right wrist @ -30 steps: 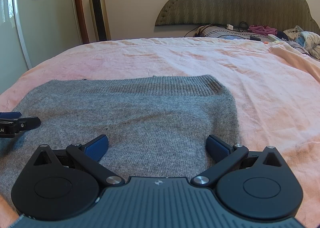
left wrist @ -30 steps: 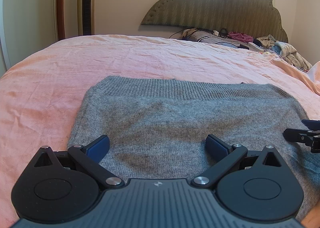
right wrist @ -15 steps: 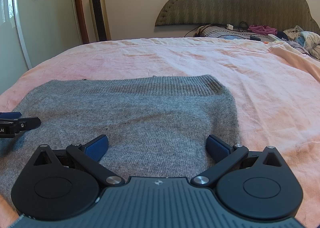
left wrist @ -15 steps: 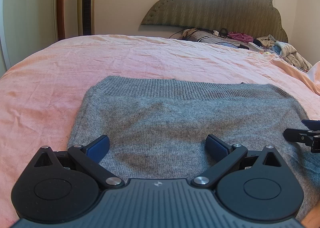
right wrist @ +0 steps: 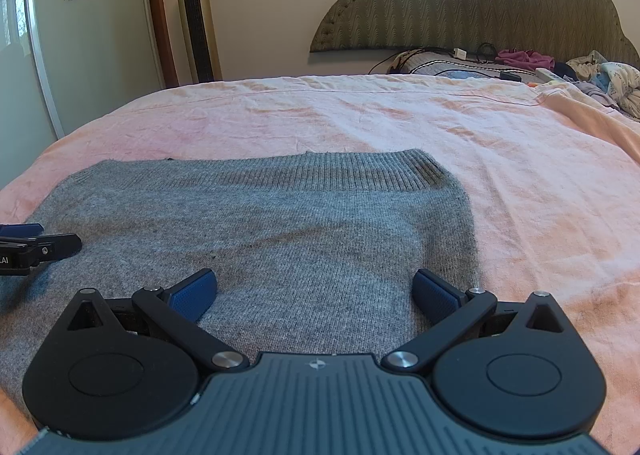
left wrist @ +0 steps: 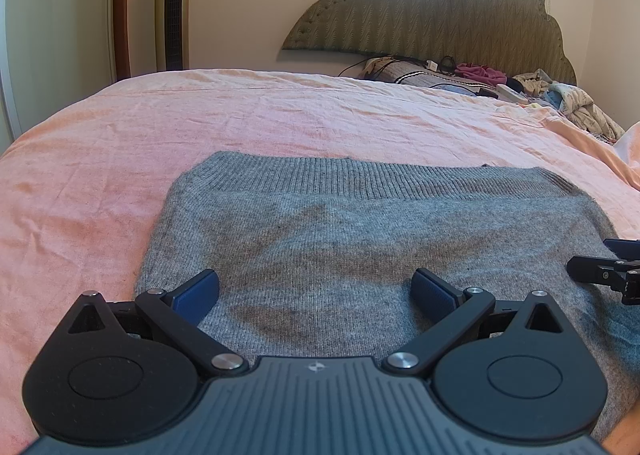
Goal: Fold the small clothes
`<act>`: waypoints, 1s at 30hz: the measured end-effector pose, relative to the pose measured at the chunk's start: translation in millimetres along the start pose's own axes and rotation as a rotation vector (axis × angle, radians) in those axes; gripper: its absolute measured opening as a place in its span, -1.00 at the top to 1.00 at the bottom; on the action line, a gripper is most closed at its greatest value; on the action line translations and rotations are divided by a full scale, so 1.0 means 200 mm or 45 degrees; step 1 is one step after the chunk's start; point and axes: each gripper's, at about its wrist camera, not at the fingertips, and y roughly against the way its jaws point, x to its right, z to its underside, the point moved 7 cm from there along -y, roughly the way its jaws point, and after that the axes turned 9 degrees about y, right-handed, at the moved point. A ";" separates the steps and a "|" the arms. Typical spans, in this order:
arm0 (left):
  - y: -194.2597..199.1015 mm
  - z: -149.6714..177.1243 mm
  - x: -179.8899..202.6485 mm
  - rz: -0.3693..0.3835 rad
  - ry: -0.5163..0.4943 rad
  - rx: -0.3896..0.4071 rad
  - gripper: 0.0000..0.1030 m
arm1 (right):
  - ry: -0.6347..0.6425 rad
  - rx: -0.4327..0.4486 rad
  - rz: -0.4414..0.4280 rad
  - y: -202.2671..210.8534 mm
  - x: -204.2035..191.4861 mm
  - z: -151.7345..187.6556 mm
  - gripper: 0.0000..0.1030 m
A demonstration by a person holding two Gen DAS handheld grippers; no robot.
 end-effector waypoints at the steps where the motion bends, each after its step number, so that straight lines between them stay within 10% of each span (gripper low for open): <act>1: 0.00 0.00 0.00 0.000 0.000 0.000 -1.00 | 0.000 0.000 0.000 0.00 0.00 0.00 -1.00; 19: 0.04 0.00 -0.02 -0.050 0.025 0.026 -1.00 | -0.008 0.005 0.002 0.01 0.00 0.00 -1.00; 25: 0.41 0.12 -0.14 0.142 0.361 0.056 -1.00 | -0.416 0.122 -0.205 0.36 0.11 0.06 -1.00; 30: 0.60 0.30 -0.35 0.251 0.777 0.021 -1.00 | -0.744 0.083 -0.143 0.60 0.32 0.29 -1.00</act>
